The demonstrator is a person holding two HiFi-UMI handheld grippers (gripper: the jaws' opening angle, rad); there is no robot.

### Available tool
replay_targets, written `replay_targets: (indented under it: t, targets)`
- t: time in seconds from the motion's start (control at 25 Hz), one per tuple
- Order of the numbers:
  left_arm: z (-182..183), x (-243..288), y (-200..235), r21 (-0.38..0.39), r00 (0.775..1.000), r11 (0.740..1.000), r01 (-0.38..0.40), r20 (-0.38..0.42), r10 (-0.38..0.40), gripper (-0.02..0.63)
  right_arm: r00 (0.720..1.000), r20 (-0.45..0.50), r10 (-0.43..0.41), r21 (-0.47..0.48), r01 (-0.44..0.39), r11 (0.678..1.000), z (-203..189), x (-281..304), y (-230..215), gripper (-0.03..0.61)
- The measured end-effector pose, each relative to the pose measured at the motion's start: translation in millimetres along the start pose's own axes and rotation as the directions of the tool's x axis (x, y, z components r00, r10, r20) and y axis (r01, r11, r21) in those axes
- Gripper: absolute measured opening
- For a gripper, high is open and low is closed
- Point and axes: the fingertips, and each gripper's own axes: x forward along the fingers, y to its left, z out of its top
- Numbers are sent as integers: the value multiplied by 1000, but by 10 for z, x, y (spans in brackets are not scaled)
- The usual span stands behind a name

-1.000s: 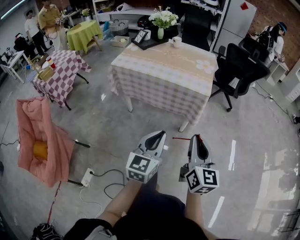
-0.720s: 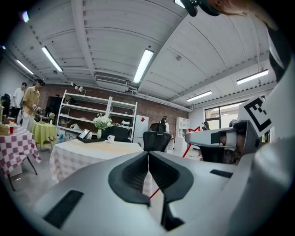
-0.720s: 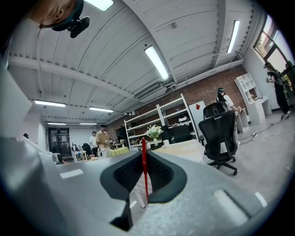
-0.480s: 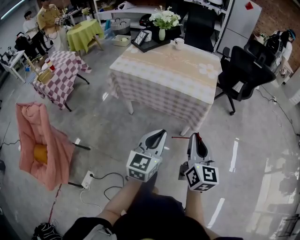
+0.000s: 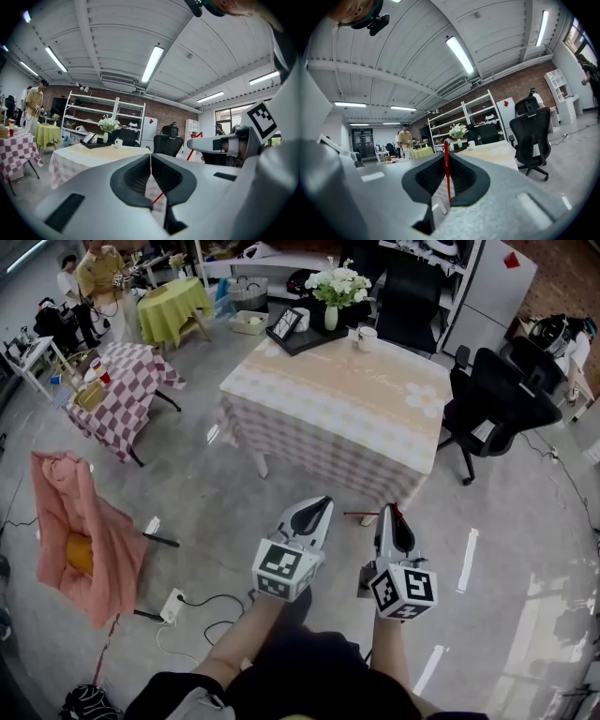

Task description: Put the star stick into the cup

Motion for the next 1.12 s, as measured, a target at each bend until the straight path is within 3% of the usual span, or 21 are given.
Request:
replay_targets:
  t: [1.12]
  targets:
    - [413,995,1186,-28,999,1000,-9,33,10,12,1000,15,3,-33,-3,999,262,1529,-42,17]
